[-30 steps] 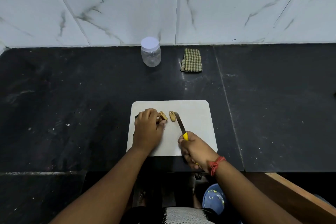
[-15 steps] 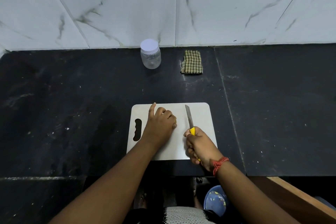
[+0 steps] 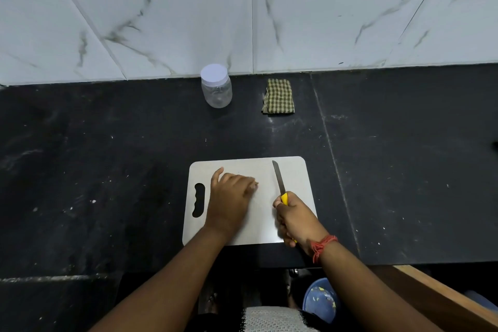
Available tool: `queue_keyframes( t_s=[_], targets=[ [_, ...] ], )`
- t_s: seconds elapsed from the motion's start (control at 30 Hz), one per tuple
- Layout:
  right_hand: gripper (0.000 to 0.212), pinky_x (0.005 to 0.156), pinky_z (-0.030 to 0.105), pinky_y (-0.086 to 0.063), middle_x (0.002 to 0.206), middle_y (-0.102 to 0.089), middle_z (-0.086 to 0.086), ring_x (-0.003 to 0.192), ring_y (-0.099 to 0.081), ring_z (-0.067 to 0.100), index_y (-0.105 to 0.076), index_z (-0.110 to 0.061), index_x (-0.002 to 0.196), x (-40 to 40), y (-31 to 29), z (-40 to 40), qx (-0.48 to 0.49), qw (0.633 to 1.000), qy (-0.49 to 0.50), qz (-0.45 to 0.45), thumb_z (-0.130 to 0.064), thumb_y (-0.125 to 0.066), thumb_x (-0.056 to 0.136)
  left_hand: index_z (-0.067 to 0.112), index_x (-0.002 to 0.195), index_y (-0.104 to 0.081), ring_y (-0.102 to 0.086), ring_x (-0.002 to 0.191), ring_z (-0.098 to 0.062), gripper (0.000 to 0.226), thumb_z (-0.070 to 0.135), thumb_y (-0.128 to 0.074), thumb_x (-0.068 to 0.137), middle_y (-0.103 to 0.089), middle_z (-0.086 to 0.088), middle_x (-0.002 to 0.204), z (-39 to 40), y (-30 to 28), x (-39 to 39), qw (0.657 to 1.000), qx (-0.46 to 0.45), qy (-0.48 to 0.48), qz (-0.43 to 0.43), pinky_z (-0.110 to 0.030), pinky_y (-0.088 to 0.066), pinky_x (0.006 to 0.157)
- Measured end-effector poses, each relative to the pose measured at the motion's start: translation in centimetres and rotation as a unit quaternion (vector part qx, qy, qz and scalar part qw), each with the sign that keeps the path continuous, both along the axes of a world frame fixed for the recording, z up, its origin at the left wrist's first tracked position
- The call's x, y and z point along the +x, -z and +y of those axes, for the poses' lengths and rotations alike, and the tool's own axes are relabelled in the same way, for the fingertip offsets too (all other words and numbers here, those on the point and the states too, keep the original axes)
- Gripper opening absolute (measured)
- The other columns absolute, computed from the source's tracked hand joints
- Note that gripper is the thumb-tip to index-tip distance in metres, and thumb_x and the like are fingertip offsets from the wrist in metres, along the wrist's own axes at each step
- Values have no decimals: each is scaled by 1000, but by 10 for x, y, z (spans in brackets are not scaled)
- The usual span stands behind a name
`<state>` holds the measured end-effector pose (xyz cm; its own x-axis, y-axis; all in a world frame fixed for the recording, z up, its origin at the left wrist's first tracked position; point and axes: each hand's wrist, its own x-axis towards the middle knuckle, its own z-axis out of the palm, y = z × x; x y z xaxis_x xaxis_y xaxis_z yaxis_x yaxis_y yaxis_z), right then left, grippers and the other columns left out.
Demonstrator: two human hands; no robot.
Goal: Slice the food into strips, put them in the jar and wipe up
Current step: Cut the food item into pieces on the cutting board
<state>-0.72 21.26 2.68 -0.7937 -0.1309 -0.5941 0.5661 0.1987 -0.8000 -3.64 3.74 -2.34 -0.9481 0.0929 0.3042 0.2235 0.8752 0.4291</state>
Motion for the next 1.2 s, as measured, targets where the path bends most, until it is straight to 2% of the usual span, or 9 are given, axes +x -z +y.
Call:
queue_keyframes(
  t_s=[0.07, 0.13, 0.2, 0.3, 0.4, 0.6, 0.8, 0.93, 1.2],
  targets=[
    [14, 37, 21, -29, 60, -42, 4, 43, -36, 18, -45, -15, 91, 0, 2, 0, 5, 1000, -12, 4, -21, -37, 101, 19, 101, -74, -56, 84, -6, 14, 19, -61, 99, -73, 7, 94, 3, -8, -4, 988, 119, -89, -33, -40, -23, 119],
    [14, 37, 22, -30, 60, -43, 5, 45, -37, 19, -45, -15, 91, -1, 3, 0, 7, 1000, -18, 7, -22, -37, 101, 17, 105, -75, -45, 81, 1, 15, 18, -61, 99, -73, 5, 97, 4, -12, -8, 973, 170, -138, -71, -45, -26, 120],
    [15, 37, 22, -30, 62, -44, 7, 46, -38, 19, -45, -14, 92, -2, 3, -1, 13, 999, -27, 11, -23, -36, 101, 19, 102, -76, -40, 84, -2, 14, 20, -62, 98, -73, 6, 96, 4, -12, -12, 976, 147, -135, -88, -50, -32, 115],
    [16, 37, 24, -32, 64, -46, 9, 45, -39, 21, -45, -14, 92, -3, 3, -1, 24, 999, -43, 17, -25, -36, 100, 22, 95, -76, -51, 94, -16, 11, 22, -65, 95, -73, 6, 95, -1, -9, -16, 987, 76, -100, -96, -53, -34, 109],
    [17, 37, 24, -32, 65, -47, 9, 47, -40, 23, -45, -14, 92, -4, 4, -1, 32, 998, -48, 22, -27, -36, 100, 24, 100, -76, -57, 101, -23, 13, 23, -65, 94, -73, 6, 101, -9, -6, -16, 994, 0, -60, -90, -56, -35, 107],
    [18, 37, 24, -32, 65, -48, 10, 51, -41, 25, -45, -14, 92, -3, 8, 1, 42, 997, -53, 26, -28, -36, 100, 25, 111, -72, -51, 116, -22, 22, 30, -63, 92, -64, 6, 115, -15, -11, -11, 987, -118, -1, -108, -57, -14, 121],
    [18, 37, 25, -32, 66, -48, 9, 53, -42, 25, -44, -14, 93, -2, 10, -2, 48, 997, -57, 27, -29, -37, 99, 23, 106, -71, -47, 122, -21, 31, 47, -54, 97, -60, 4, 124, 3, -17, -10, 977, -159, -25, -142, -56, -11, 122],
    [18, 37, 24, -32, 66, -48, 9, 53, -42, 24, -44, -13, 94, 1, 8, -1, 47, 997, -53, 28, -28, -37, 100, 21, 98, -76, -50, 116, -21, 36, 45, -49, 100, -63, 4, 118, 10, -14, -6, 985, -136, -32, -96, -55, -14, 121],
    [19, 38, 26, -33, 64, -47, 8, 49, -43, 23, -43, -8, 98, 3, 5, 6, 55, 998, 6, 25, -27, -38, 100, 23, 95, -75, -52, 117, -24, 29, 49, -63, 91, -64, 3, 118, 28, -11, -1, 984, -145, 20, -100, -57, -15, 120]
  ],
)
